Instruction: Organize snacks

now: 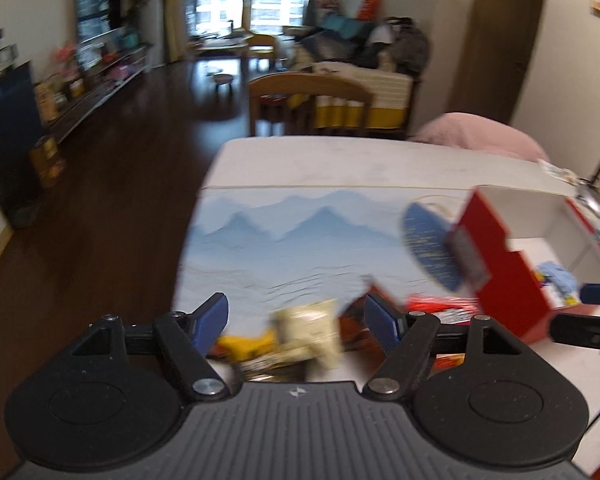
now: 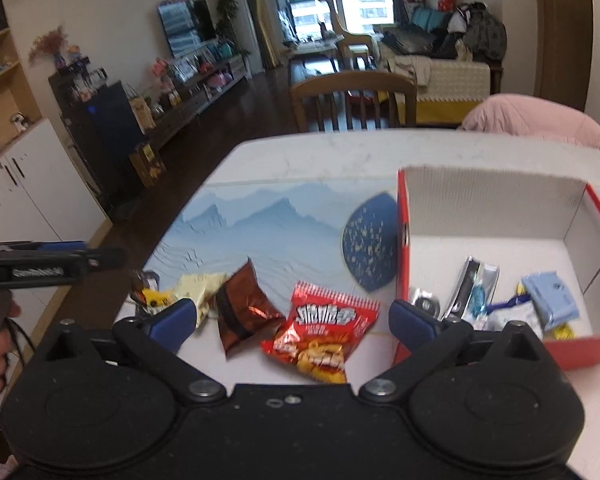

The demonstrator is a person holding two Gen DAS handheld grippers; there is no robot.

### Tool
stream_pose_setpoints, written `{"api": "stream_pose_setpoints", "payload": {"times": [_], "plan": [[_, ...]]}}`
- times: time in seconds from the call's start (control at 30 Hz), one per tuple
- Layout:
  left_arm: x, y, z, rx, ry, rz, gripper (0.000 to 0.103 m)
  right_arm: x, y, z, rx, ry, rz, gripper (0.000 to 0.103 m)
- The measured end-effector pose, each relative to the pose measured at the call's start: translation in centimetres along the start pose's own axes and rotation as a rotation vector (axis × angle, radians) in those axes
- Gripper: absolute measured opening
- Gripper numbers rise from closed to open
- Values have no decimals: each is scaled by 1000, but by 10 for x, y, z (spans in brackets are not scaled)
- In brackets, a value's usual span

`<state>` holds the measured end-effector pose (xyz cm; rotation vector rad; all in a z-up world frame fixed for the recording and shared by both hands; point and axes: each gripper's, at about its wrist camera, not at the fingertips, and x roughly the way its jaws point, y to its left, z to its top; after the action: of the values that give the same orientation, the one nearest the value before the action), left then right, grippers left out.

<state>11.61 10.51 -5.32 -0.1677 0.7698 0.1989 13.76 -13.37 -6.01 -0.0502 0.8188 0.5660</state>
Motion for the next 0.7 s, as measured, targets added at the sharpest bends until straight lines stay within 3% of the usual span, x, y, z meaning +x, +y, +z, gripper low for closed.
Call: {"api": "stream_pose_setpoints", "payload": {"times": [0.23, 0.7], "plan": [[9, 33, -15, -21, 37, 29, 75, 23, 15, -10, -23, 70, -28, 103], [56, 19, -54, 43, 161, 5, 75, 91, 28, -22, -71, 208, -159, 102]]}}
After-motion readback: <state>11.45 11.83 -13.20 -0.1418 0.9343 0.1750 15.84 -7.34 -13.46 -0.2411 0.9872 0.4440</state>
